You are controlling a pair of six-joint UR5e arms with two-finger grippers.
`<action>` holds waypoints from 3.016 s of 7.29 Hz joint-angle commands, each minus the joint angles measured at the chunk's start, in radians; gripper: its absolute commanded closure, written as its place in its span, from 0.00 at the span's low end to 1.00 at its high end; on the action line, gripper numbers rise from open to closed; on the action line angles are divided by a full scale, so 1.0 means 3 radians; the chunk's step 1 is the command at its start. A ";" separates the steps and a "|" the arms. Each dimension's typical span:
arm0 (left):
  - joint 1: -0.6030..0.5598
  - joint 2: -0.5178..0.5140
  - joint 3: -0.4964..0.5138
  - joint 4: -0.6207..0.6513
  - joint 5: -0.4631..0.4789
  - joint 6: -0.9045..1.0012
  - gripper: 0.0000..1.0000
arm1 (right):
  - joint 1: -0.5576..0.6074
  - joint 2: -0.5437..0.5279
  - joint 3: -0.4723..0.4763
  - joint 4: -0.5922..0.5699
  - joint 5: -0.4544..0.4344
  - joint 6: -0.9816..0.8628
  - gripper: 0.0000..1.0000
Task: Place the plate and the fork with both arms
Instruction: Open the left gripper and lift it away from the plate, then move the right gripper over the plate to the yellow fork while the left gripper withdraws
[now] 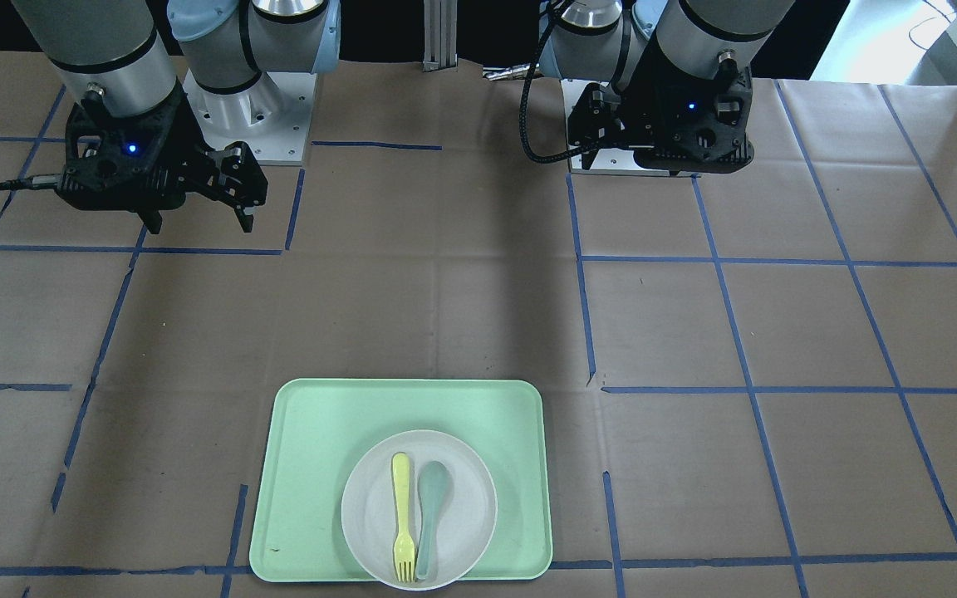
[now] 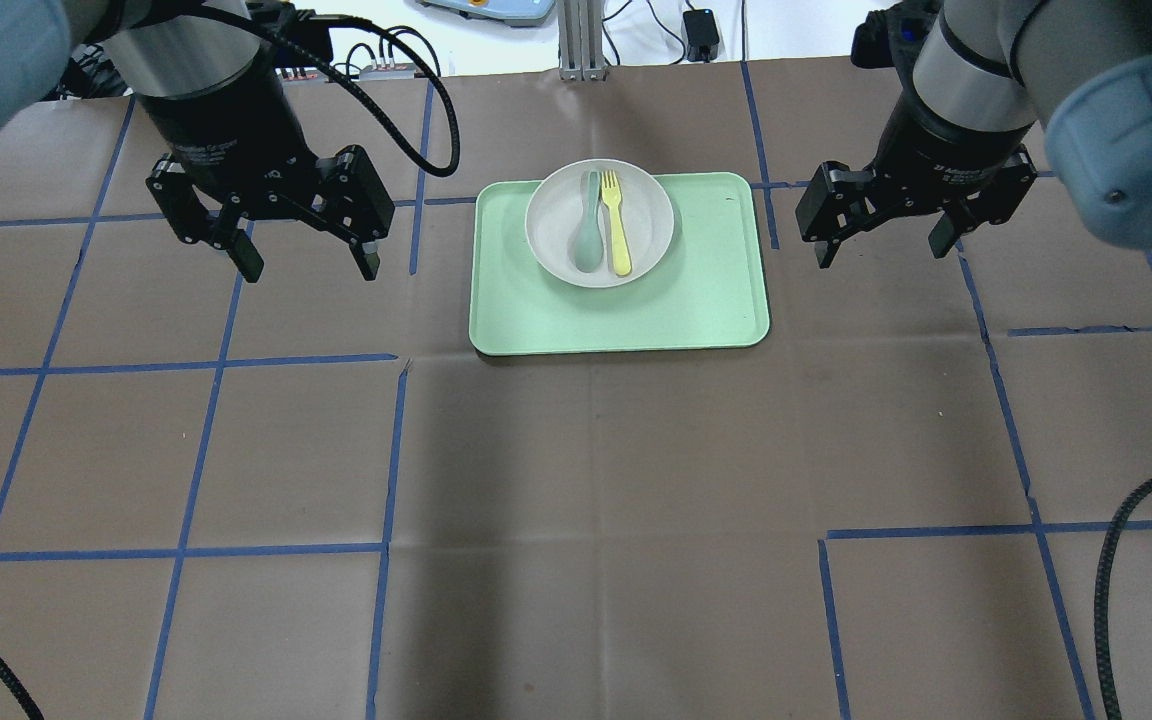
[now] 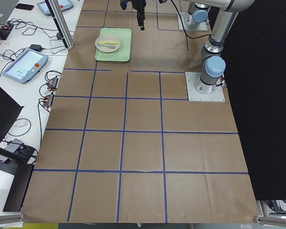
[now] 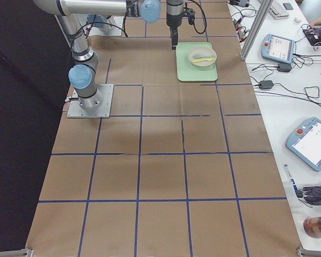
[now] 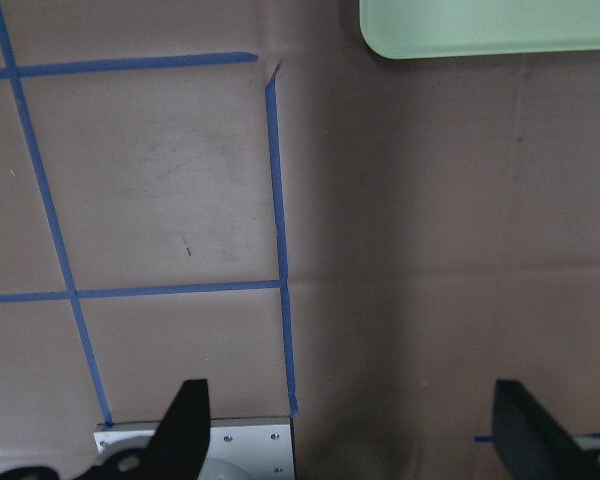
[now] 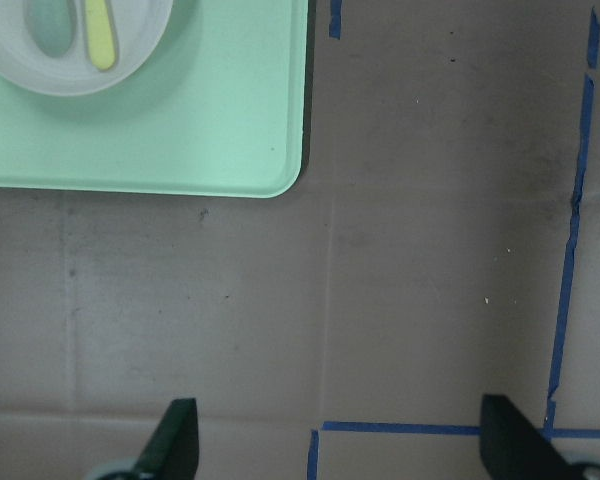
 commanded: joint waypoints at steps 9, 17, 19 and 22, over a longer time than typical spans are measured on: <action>0.0000 0.0030 -0.0351 0.0477 -0.0003 0.0012 0.00 | 0.0797 0.2307 -0.1947 -0.0470 -0.0051 0.0866 0.08; 0.0015 -0.0006 -0.0361 0.0483 0.0002 0.0012 0.00 | 0.0792 0.2845 -0.1876 -0.0870 -0.0076 0.0850 0.41; 0.0025 -0.0011 -0.0361 0.0493 -0.0003 0.0002 0.00 | 0.0787 0.2845 -0.1774 -0.0875 -0.0061 0.0855 0.41; 0.0030 -0.0011 -0.0366 0.0493 -0.0003 0.0002 0.00 | 0.0781 0.2865 -0.1798 -0.0875 -0.0061 0.0855 0.54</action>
